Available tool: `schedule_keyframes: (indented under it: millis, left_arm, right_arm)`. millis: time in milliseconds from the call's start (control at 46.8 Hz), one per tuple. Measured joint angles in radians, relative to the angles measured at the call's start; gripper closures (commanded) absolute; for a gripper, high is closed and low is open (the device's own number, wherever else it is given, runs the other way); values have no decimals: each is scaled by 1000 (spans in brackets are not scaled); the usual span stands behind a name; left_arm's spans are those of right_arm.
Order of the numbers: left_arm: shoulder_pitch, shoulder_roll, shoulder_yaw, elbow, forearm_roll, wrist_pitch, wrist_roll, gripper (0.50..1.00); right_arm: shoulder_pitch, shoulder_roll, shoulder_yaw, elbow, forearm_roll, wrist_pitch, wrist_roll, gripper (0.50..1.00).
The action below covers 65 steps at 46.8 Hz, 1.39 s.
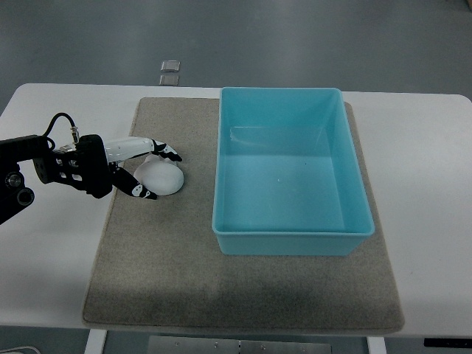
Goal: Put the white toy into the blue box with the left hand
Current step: 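Lift the toy with the left hand and carry it over the blue box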
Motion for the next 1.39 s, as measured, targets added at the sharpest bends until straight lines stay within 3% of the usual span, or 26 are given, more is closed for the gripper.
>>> schedule_keyframes:
  millis: [86, 492, 663, 898, 1091, 1390]
  left_arm:
    - [-3, 1, 0, 0, 1, 1, 0, 1000]
    - [-46, 29, -17, -2, 3, 7, 0, 1000]
    - [-85, 81, -30, -6, -6, 9, -1, 1000]
    - [-179, 78, -75, -29, -8, 10, -18, 1000]
    - [-259, 44, -69, -71, -5, 7, -22, 1000]
    - [-332, -154, 44, -62, 138, 7, -7, 1000]
  right_arm:
    - [0, 0, 0, 0, 0, 0, 0, 564]
    - [0, 0, 0, 0, 0, 0, 0, 564]
    - [0, 0, 0, 0, 0, 0, 0, 564]
    - [0, 0, 0, 0, 0, 0, 0, 564]
    - [0, 0, 0, 0, 0, -1, 0, 564]
    - [0, 0, 0, 0, 0, 0, 0, 564]
